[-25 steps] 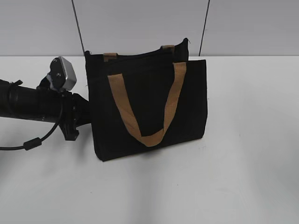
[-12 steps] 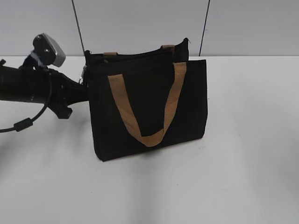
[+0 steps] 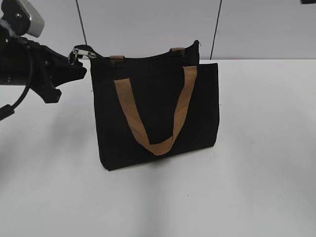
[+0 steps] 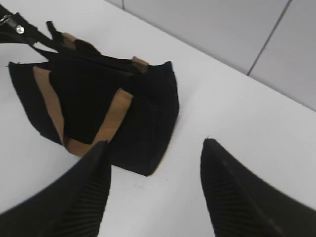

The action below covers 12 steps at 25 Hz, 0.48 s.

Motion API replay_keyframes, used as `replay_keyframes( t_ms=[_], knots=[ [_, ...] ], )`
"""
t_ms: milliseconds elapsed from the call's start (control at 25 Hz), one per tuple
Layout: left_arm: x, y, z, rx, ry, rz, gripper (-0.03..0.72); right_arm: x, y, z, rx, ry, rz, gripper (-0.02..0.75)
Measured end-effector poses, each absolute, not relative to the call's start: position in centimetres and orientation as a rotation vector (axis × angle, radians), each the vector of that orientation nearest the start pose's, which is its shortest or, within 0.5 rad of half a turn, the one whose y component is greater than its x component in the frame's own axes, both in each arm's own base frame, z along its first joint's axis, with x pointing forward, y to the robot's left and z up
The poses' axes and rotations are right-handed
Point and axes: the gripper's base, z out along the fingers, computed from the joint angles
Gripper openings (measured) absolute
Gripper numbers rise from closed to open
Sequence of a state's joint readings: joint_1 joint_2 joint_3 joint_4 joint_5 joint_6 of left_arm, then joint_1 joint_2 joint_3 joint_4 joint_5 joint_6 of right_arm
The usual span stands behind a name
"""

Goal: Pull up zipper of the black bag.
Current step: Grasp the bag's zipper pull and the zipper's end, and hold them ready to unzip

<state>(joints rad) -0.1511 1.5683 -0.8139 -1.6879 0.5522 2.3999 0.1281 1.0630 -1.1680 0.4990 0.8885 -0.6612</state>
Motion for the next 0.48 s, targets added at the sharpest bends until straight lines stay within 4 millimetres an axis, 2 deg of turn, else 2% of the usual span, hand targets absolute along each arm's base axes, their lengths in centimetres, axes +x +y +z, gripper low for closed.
replay_keyframes(
  t_ms=[200,480],
  knots=[
    [28.7,-9.1,24.0,1.136,1.721,-0.238,0.073,23.3,10.4,40.1,-0.784,2.101,0.449,0.449],
    [27.5,-8.9,26.7,1.092,1.658,-0.21,0.073,27.9,17.7,39.0,-0.948,2.111,0.562,0.435]
  ],
)
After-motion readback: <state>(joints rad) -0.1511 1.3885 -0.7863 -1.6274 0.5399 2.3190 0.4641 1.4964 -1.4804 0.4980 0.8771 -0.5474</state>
